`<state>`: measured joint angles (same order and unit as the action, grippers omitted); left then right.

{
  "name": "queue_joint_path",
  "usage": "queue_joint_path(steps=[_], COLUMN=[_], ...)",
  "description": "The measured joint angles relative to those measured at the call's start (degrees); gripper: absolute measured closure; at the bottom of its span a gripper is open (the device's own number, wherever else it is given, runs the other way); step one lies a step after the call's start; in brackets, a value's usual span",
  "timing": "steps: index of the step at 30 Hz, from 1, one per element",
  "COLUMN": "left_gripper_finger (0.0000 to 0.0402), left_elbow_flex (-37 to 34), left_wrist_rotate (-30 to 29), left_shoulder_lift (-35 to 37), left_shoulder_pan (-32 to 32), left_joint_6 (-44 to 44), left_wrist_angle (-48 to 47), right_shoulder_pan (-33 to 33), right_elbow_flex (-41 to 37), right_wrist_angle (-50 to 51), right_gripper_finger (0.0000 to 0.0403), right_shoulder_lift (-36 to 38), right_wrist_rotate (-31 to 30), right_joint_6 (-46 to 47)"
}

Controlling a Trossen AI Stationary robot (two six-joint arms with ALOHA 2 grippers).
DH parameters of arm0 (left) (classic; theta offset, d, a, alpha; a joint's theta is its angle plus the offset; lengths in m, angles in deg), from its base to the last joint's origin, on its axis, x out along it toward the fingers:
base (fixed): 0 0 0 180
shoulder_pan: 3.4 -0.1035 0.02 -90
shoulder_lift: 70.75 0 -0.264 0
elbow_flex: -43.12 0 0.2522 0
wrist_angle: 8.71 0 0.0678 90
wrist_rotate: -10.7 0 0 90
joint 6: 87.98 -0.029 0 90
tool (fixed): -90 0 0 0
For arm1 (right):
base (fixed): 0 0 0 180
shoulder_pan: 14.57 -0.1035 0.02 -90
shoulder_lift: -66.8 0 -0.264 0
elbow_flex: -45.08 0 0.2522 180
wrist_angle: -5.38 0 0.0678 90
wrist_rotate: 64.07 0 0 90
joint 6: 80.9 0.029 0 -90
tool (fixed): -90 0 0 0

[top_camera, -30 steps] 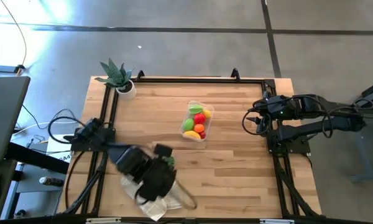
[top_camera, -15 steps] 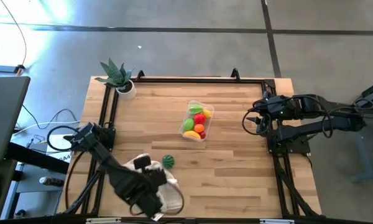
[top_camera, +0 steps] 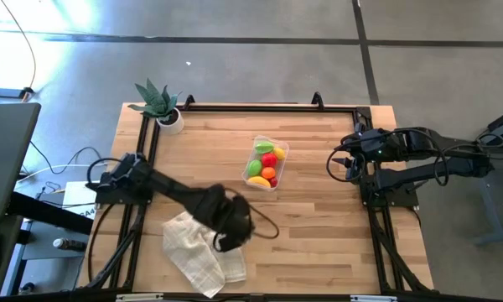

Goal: Pick and placing Produce into tupperware
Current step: Put the green watermelon into the transparent bin

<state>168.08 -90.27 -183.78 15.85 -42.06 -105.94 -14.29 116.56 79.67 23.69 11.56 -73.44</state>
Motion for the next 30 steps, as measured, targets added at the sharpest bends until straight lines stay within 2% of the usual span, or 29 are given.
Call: queue_joint_path(steps=[3,12,16,21,30], left_gripper_finger=[0.0319,0.0187,0.0149,0.0132,0.013], left_elbow_flex=[0.0,-0.05,-3.4,-11.9,-19.35], left_wrist_rotate=[0.87,2.13,4.63,11.0,14.27], left_shoulder_lift=[0.0,-0.55,-0.49,-0.62,-0.59], left_shoulder_pan=[-2.77,-8.48,-10.37,-11.7,-11.8], left_joint_6=[-3.86,-10.15,-11.11,-15.06,-18.08], left_wrist_angle=[0.05,-0.96,-0.49,5.48,15.44], right_shoulder_pan=[0.0,0.0,-0.01,0.0,-0.01], right_elbow_flex=[0.0,0.0,0.0,0.0,0.0], right_wrist_angle=[0.0,0.0,0.0,0.0,0.0], right_gripper_finger=[0.0246,0.0246,0.0246,0.0246,0.0246], right_shoulder_lift=[0.0,0.02,0.0,0.01,0.02], right_wrist_rotate=[-0.02,-0.02,-0.02,-0.01,-0.02], right_joint_6=[-0.02,-0.02,-0.02,-0.02,-0.01])
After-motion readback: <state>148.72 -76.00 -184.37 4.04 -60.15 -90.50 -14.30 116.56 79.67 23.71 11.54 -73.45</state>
